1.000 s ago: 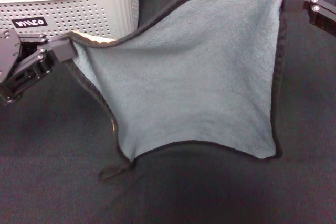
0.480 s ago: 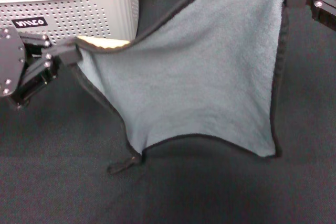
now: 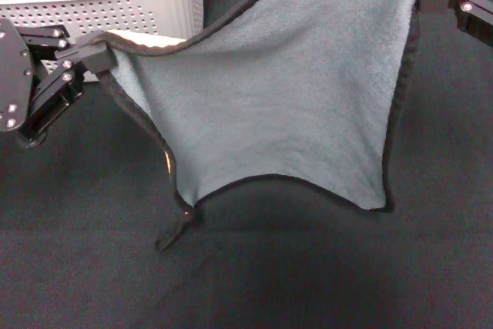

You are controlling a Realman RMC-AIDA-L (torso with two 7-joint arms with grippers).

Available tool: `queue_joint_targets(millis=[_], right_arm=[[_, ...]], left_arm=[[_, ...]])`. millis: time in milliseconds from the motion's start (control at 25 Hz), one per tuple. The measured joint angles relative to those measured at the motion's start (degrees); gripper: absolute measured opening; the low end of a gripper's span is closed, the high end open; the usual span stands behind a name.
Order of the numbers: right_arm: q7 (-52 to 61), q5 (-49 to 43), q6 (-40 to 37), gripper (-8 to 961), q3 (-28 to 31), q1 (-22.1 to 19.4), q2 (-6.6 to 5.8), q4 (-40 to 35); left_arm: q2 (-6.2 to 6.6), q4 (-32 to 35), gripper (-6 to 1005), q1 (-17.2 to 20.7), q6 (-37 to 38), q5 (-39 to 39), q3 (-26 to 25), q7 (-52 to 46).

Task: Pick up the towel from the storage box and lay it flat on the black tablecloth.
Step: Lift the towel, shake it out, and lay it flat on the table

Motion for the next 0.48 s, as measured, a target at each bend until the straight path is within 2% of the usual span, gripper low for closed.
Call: queue_joint_targets(millis=[360, 480], right_arm=[[-0.04, 0.00, -0.01, 1, 0.00, 0.05, 0.00, 0.00], [-0.05, 0.03, 0.05, 1, 0.00, 0.15, 0.00, 0.00]], left_arm=[[-0.33, 0.04, 31, 0.08, 0.10, -0.02, -0.08, 0.90], [-1.07, -0.14, 31, 0.19, 0.11, 0.09, -0.06, 3.19]])
